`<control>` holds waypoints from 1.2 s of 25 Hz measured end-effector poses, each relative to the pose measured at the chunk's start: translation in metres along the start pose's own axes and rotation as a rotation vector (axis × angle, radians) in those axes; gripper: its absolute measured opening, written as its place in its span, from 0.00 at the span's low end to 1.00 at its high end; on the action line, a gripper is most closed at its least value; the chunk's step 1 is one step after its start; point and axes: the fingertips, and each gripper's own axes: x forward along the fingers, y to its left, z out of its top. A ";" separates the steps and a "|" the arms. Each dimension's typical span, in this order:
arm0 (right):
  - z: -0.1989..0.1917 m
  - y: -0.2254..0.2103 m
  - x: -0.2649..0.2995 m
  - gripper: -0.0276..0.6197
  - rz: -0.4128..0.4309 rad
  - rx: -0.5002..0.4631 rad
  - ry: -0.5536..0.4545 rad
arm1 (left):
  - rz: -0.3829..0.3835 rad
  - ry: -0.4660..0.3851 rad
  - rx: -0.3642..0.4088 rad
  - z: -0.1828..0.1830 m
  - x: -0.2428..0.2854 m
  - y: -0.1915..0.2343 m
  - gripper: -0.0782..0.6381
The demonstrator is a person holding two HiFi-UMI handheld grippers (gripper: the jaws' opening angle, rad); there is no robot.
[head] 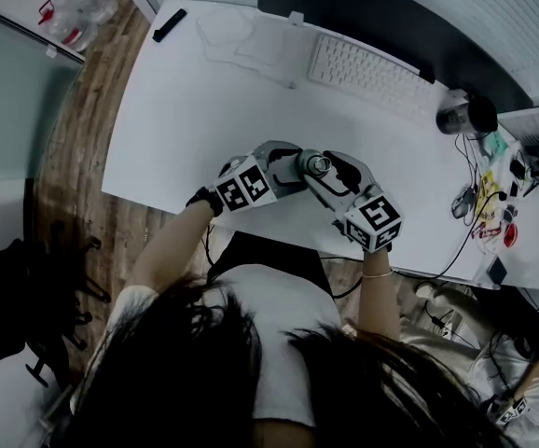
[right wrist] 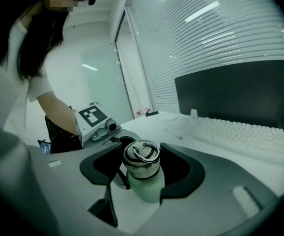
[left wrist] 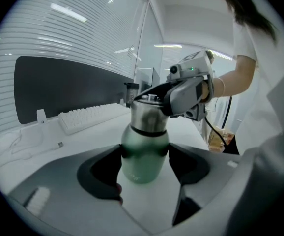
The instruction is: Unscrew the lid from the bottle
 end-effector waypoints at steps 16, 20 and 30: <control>-0.002 0.005 0.004 0.40 0.439 -0.135 0.153 | -0.057 0.009 0.021 0.001 0.000 0.001 0.60; -0.001 0.003 0.003 0.40 0.368 -0.095 0.148 | -0.056 0.009 0.015 0.000 -0.001 0.001 0.60; 0.010 0.000 -0.017 0.42 -0.138 -0.052 0.005 | -0.014 0.016 0.015 -0.001 -0.001 0.000 0.61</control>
